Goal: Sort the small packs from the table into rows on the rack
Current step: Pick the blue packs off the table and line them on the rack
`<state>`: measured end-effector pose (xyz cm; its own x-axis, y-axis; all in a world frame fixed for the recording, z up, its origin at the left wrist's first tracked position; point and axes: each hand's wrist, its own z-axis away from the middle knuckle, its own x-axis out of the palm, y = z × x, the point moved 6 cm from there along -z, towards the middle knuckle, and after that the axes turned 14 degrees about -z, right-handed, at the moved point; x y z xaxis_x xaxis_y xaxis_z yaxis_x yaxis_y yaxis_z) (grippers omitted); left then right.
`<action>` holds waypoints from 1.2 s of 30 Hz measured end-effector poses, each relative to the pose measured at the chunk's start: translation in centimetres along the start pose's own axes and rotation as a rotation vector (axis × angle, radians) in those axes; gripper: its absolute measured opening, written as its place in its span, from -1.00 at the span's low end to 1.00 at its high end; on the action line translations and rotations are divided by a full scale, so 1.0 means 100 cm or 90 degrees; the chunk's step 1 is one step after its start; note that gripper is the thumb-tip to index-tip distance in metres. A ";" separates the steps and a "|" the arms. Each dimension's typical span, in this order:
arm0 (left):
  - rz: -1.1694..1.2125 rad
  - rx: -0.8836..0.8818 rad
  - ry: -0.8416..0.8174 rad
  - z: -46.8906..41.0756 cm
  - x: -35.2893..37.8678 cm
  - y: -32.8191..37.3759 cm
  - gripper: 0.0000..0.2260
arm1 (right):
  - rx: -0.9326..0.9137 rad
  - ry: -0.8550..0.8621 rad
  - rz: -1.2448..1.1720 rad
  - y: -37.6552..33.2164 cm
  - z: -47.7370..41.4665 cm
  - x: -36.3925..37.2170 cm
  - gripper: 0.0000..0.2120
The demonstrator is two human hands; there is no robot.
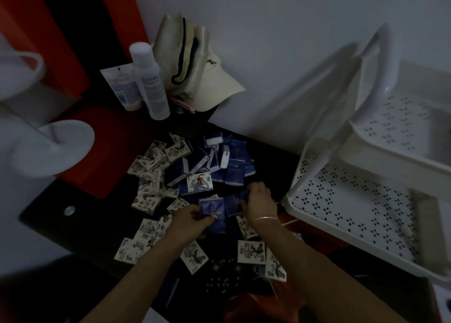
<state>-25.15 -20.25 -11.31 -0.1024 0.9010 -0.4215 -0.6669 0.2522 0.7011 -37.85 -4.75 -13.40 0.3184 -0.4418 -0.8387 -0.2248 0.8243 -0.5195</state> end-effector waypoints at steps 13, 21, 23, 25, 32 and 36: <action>0.152 0.008 0.004 0.032 -0.017 0.029 -0.73 | 0.080 0.047 -0.277 -0.002 0.008 0.001 -0.59; 0.273 0.290 0.012 0.078 -0.027 0.150 -0.64 | -0.202 0.137 -0.309 -0.060 0.052 -0.129 -0.65; 0.279 0.384 0.048 0.098 -0.029 0.187 -0.63 | -0.223 0.156 -0.308 -0.065 0.066 -0.159 -0.66; 0.282 0.453 0.090 0.122 -0.026 0.223 -0.65 | -0.243 0.181 -0.315 -0.064 0.084 -0.190 -0.69; 0.261 0.688 0.235 0.181 0.000 0.333 -0.78 | -0.270 0.340 -0.353 -0.038 0.144 -0.307 -0.69; 0.090 0.739 0.234 0.170 0.063 0.392 -0.79 | -0.232 0.434 -0.417 -0.003 0.164 -0.368 -0.72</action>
<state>-39.38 1.32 23.37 -0.4475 0.8403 -0.3062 0.4008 0.4945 0.7713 -34.42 17.05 20.26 -0.0884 -0.9702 -0.2258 -0.4985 0.2394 -0.8332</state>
